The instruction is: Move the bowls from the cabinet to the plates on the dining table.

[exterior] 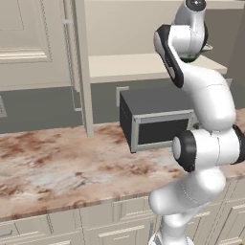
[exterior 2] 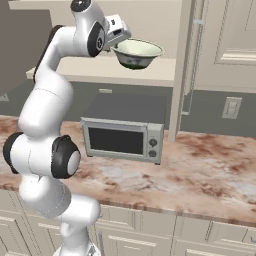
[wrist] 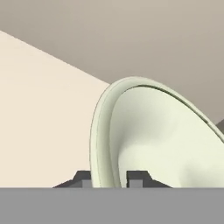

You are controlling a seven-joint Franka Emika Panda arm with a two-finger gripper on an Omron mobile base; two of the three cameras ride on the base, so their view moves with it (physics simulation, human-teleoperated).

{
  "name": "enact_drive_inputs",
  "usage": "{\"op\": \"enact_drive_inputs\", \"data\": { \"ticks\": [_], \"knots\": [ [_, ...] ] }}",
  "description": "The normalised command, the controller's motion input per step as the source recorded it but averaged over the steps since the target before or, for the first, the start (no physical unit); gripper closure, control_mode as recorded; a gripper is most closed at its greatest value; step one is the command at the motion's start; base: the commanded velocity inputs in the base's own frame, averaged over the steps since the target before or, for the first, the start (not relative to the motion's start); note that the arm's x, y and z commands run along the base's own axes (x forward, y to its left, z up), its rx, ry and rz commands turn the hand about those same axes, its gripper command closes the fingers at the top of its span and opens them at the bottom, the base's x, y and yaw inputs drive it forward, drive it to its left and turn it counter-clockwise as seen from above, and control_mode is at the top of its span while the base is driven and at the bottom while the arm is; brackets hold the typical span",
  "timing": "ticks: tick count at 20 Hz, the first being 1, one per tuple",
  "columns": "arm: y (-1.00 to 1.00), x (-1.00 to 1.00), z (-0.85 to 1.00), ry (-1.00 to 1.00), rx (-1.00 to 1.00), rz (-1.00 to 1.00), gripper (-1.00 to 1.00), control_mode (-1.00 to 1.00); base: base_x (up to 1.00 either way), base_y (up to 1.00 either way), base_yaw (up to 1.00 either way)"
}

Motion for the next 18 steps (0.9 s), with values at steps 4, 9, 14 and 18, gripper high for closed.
{"op": "enact_drive_inputs", "data": {
  "ticks": [4, 9, 14, 18],
  "knots": [
    [0.67, -0.65, 0.23, -0.10, -0.14, 0.03, 1.00, -1.00, 0.00, 0.00, 0.00],
    [0.75, -0.85, 0.15, -0.17, -0.13, 0.00, 1.00, -1.00, 0.00, 0.00, 0.00],
    [0.45, -0.90, 0.07, -0.04, -0.01, 0.00, 1.00, -1.00, 0.00, 0.00, 0.00],
    [0.02, -0.96, 0.00, 0.00, 0.06, 0.00, 1.00, -1.00, 0.00, 0.00, 0.00]
  ]
}}
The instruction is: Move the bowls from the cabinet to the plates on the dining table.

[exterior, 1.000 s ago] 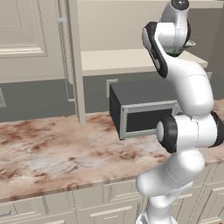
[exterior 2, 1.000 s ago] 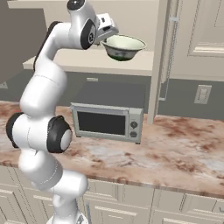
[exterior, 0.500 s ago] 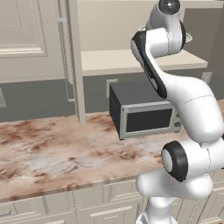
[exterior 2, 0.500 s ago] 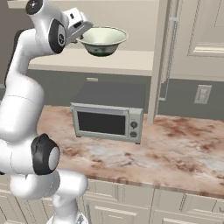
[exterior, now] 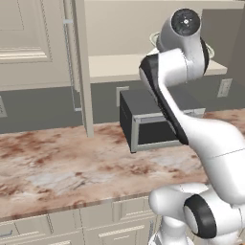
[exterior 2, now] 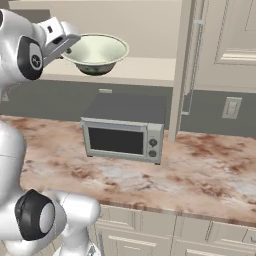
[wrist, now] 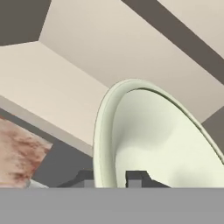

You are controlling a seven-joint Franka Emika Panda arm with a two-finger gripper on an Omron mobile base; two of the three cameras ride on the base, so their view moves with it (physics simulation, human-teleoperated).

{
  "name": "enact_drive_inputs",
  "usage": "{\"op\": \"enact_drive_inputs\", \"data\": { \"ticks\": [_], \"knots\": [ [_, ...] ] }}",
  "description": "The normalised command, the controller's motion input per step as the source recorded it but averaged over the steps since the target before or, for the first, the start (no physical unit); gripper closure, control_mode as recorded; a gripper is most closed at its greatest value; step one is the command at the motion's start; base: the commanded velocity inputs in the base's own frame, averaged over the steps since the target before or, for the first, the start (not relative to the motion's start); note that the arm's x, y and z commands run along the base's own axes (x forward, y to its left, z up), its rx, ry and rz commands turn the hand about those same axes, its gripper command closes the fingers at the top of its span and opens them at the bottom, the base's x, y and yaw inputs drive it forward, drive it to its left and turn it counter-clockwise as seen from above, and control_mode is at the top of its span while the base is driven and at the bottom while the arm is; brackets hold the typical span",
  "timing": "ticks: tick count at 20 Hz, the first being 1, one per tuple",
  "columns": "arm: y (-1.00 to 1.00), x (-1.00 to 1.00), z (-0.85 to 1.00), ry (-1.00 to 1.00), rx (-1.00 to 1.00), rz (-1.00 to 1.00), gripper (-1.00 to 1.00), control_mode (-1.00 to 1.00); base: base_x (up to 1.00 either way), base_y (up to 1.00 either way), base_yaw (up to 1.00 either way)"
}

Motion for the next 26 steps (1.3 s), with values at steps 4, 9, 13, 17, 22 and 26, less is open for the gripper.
{"op": "enact_drive_inputs", "data": {
  "ticks": [4, 9, 13, 17, 22, 26],
  "knots": [
    [0.00, -0.98, 0.01, 0.00, 0.08, 0.00, 1.00, -1.00, 0.00, 0.00, 0.00],
    [0.00, -0.86, 0.00, 0.02, 0.02, 0.00, 1.00, -1.00, 0.00, 0.00, 0.00],
    [0.00, -0.76, 0.00, 0.05, 0.00, 0.00, 1.00, -1.00, 0.00, 0.00, 0.00],
    [0.00, -0.50, 0.00, 0.02, 0.00, 0.00, 1.00, -1.00, 0.00, 0.00, 0.00],
    [0.00, 0.00, 0.00, 0.00, 0.00, 0.00, 1.00, -1.00, 0.00, 0.00, 0.00],
    [0.00, 0.00, 0.00, 0.00, 0.00, 0.00, 1.00, -1.00, 0.00, 0.00, 0.00]
  ]
}}
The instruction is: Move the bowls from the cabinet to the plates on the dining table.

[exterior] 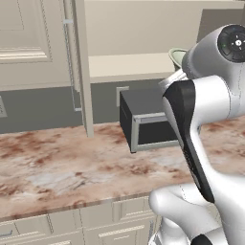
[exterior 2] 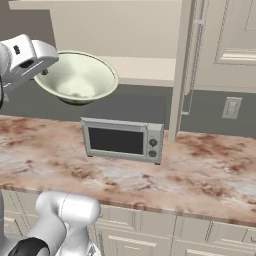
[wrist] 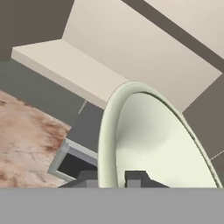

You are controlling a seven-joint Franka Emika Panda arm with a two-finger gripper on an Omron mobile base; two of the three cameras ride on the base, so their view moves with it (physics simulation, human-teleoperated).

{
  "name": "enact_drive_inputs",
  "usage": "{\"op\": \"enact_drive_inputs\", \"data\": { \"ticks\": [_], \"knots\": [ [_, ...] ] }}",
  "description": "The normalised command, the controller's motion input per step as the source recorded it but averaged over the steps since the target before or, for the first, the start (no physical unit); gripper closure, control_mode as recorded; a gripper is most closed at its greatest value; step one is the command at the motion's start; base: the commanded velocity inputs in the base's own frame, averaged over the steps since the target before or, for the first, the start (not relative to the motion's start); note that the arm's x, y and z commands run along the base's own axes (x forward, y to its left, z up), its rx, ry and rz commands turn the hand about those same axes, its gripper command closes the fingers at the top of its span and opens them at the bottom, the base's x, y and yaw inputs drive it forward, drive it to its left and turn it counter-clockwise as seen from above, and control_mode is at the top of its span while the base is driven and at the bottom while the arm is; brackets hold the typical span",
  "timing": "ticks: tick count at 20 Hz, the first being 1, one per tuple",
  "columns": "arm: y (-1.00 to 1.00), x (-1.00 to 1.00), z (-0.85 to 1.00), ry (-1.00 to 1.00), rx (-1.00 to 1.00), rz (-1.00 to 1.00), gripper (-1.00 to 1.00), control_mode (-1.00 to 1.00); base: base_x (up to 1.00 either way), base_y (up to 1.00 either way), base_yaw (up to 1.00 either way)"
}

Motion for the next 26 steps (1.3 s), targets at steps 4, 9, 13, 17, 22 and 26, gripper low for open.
{"op": "enact_drive_inputs", "data": {
  "ticks": [4, 9, 13, 17, 22, 26],
  "knots": [
    [0.00, 0.00, 0.00, 0.00, 0.00, 0.00, 1.00, 1.00, 0.00, 0.00, 0.00],
    [0.00, 0.00, 0.00, 0.00, 0.00, 0.00, 1.00, 1.00, -0.19, 0.00, 0.00],
    [0.00, 0.00, 0.00, 0.00, 0.00, 0.00, 1.00, 1.00, -0.94, -0.03, 0.01],
    [0.00, 0.00, 0.00, 0.00, 0.00, 0.00, 1.00, 1.00, -0.98, -0.09, 0.04],
    [0.00, 0.00, 0.00, 0.00, 0.00, 0.00, 1.00, 1.00, -0.97, -0.26, 0.09],
    [0.00, 0.00, 0.00, 0.00, 0.00, 0.00, 1.00, 1.00, -0.83, -0.05, 0.20]
  ]
}}
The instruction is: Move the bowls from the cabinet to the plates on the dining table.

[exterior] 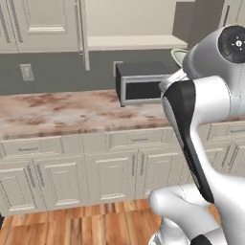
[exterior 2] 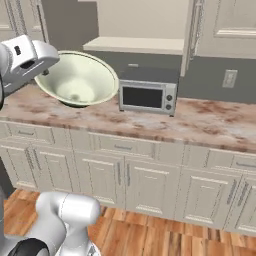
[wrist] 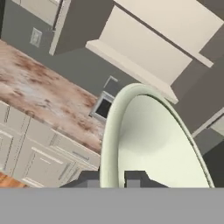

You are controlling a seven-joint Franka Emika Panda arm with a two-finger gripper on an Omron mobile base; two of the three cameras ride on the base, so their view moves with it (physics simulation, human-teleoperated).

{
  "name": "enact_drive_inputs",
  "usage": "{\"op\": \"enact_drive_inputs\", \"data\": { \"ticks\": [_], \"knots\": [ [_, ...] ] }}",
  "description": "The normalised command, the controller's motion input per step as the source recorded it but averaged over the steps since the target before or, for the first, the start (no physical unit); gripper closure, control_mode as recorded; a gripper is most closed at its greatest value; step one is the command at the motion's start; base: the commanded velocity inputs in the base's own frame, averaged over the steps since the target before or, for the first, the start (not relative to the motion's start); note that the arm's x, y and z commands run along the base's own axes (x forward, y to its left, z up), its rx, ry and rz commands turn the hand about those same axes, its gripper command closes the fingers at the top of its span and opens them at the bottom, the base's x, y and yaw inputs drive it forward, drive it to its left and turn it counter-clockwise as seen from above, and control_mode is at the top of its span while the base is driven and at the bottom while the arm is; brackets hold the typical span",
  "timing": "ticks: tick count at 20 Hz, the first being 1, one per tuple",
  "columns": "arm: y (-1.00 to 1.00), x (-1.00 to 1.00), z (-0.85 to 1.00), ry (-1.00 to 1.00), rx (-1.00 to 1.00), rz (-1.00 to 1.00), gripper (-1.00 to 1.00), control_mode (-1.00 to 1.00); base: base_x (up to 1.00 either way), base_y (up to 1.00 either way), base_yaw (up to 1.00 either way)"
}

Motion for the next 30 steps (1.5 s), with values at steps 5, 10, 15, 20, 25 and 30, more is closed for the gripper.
{"op": "enact_drive_inputs", "data": {
  "ticks": [5, 10, 15, 20, 25, 30],
  "knots": [
    [0.00, 0.00, 0.00, 0.00, 0.00, 0.00, 1.00, 1.00, -0.45, 0.16, 0.60],
    [0.00, 0.00, 0.00, 0.00, 0.00, 0.00, 1.00, 1.00, -0.36, 0.20, 0.63],
    [0.00, 0.00, 0.00, 0.00, 0.00, 0.00, 1.00, 1.00, -0.38, 0.24, 0.63],
    [0.00, 0.00, 0.00, 0.00, 0.00, 0.00, 1.00, 1.00, -0.41, 0.27, 0.61],
    [0.00, 0.00, 0.00, 0.00, 0.00, 0.00, 1.00, 1.00, -0.46, 0.26, 0.59],
    [0.00, 0.00, 0.00, 0.00, 0.00, 0.00, 1.00, 1.00, -0.53, 0.23, 0.56]
  ]
}}
